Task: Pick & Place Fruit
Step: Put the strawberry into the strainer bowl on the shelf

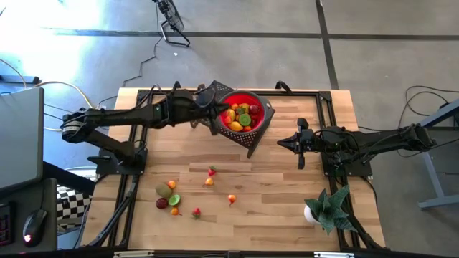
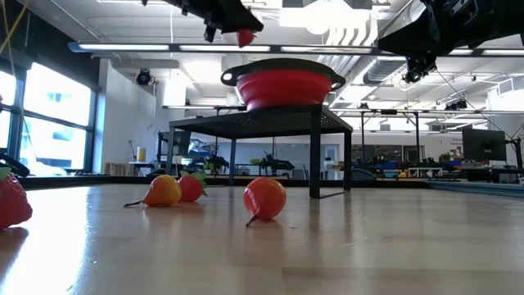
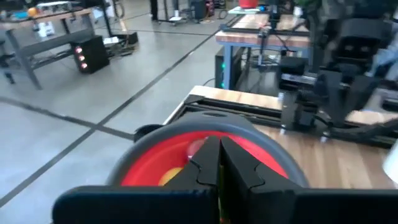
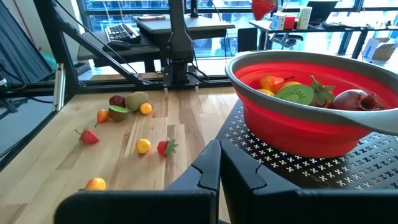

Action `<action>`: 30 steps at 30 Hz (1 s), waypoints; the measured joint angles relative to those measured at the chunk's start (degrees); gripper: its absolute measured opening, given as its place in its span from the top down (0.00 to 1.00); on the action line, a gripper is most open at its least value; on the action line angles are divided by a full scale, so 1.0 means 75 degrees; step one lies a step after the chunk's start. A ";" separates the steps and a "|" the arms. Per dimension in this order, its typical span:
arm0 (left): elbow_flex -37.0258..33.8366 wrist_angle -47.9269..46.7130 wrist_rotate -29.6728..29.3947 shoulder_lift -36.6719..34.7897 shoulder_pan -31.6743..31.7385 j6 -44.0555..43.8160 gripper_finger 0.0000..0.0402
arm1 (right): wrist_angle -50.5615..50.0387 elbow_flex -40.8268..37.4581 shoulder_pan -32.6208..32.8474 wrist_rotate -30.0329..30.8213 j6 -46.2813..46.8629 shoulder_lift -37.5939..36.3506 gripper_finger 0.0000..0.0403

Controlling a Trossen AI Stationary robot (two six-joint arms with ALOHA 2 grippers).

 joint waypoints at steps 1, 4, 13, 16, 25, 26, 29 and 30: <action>0.0017 0.0038 -0.0001 0.0064 0.0059 -0.0069 1.00 | 0.0000 0.0000 0.0000 0.0000 -0.0006 0.0000 0.99; 0.0205 -0.0030 0.0145 0.0419 0.0127 -0.0117 1.00 | 0.0000 0.0000 0.0000 0.0002 -0.0009 0.0000 0.99; 0.2273 -0.1981 -0.0048 0.2047 0.0344 -0.0088 1.00 | -0.0034 0.0000 0.0000 0.0002 -0.0012 0.0003 0.99; 0.2918 -0.2513 -0.0084 0.2466 0.0500 -0.0099 1.00 | -0.0073 0.0000 0.0000 0.0000 -0.0012 0.0038 0.99; 0.3416 -0.3284 -0.0339 0.3069 0.0657 -0.0152 1.00 | -0.0071 0.0000 0.0000 0.0029 -0.0013 0.0306 0.99; 0.3416 -0.3469 -0.0391 0.3082 0.0658 -0.0154 1.00 | -0.0074 0.0000 0.0000 0.0029 -0.0017 0.0333 0.99; 0.3410 -0.3777 -0.0654 0.3082 0.0645 -0.0155 1.00 | -0.0063 0.0000 0.0000 0.0028 -0.0144 0.0405 0.99; 0.3410 -0.3840 -0.0663 0.3080 0.0645 -0.0182 1.00 | -0.0050 0.0000 -0.0003 0.0030 -0.0160 0.0422 0.99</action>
